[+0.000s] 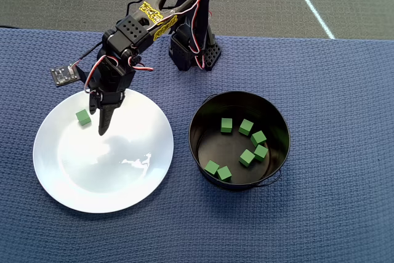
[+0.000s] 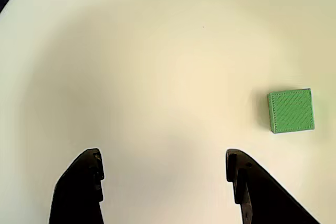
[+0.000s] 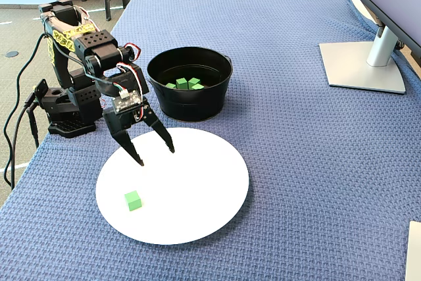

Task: Pick up the green cubes from the white plate and place them in the black recipient

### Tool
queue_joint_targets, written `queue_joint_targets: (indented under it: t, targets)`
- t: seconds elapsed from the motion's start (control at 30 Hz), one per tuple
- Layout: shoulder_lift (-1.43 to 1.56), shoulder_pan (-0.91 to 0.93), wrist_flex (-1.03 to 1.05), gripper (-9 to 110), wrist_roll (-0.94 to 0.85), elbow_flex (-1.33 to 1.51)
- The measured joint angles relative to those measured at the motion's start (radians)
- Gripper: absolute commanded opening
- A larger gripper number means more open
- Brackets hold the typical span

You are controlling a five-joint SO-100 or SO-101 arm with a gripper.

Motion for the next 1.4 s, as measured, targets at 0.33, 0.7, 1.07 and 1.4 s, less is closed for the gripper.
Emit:
queue_joint_targets:
  t: [0.33, 0.7, 1.07, 1.4]
  targets:
    - [0.000, 0.046, -0.081, 24, -0.110, 0.069]
    - [-0.121, 0.181, -0.199, 23, -0.156, 0.069]
    - [-0.258, 0.225, -0.318, 20, -0.202, 0.069]
    - [-0.259, 0.216, -0.359, 0, -0.202, 0.100]
